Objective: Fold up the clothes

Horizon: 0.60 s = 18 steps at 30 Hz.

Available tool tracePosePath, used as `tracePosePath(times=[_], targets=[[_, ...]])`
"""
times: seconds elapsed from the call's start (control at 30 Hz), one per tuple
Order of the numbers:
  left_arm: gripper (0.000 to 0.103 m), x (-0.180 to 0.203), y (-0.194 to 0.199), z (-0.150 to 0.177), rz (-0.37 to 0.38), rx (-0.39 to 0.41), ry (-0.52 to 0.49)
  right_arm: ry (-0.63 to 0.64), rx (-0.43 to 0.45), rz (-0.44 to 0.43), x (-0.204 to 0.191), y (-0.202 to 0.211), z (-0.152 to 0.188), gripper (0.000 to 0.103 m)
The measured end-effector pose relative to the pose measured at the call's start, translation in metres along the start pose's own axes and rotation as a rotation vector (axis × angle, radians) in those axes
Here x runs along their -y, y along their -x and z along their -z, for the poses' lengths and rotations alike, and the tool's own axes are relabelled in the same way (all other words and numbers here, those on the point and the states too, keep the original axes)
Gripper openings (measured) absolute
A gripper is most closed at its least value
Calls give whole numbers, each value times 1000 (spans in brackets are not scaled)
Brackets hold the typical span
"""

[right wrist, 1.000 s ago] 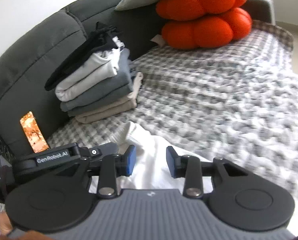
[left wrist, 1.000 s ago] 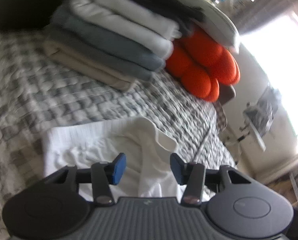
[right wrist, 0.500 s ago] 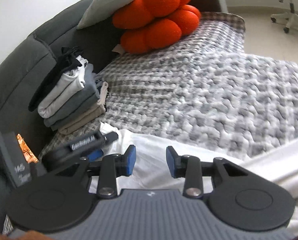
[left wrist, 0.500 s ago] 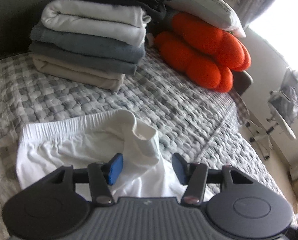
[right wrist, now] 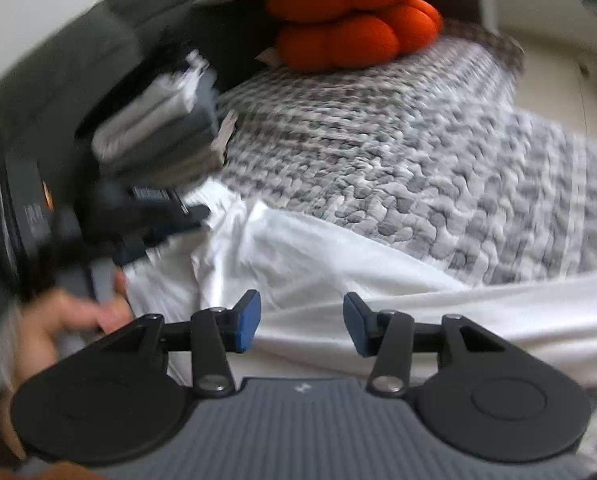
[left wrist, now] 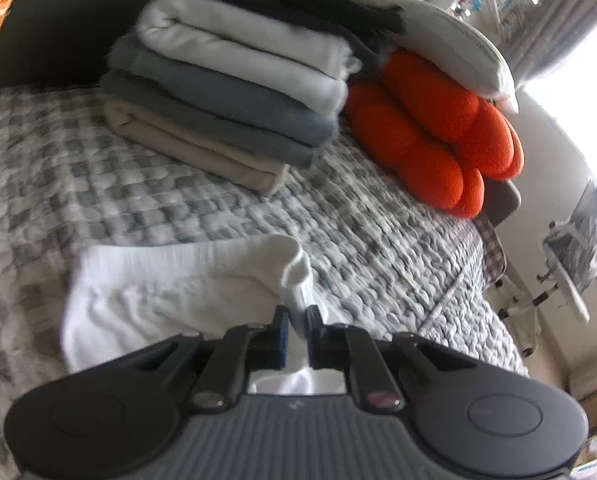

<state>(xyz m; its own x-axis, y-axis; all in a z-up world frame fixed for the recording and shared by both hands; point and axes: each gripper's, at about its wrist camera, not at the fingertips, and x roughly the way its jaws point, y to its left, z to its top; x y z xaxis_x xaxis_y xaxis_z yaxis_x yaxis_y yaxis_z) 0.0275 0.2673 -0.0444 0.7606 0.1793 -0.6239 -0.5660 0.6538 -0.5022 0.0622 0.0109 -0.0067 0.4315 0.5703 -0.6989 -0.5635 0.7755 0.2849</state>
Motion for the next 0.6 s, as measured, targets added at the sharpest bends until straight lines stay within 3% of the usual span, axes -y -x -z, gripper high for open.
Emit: tracePosePath(times=[0.27, 0.6], targets=[[7, -42, 11, -11, 19, 1, 148, 180, 33, 85, 1, 1, 14, 50], [6, -54, 4, -12, -9, -3, 183, 277, 36, 109, 6, -13, 19, 47]])
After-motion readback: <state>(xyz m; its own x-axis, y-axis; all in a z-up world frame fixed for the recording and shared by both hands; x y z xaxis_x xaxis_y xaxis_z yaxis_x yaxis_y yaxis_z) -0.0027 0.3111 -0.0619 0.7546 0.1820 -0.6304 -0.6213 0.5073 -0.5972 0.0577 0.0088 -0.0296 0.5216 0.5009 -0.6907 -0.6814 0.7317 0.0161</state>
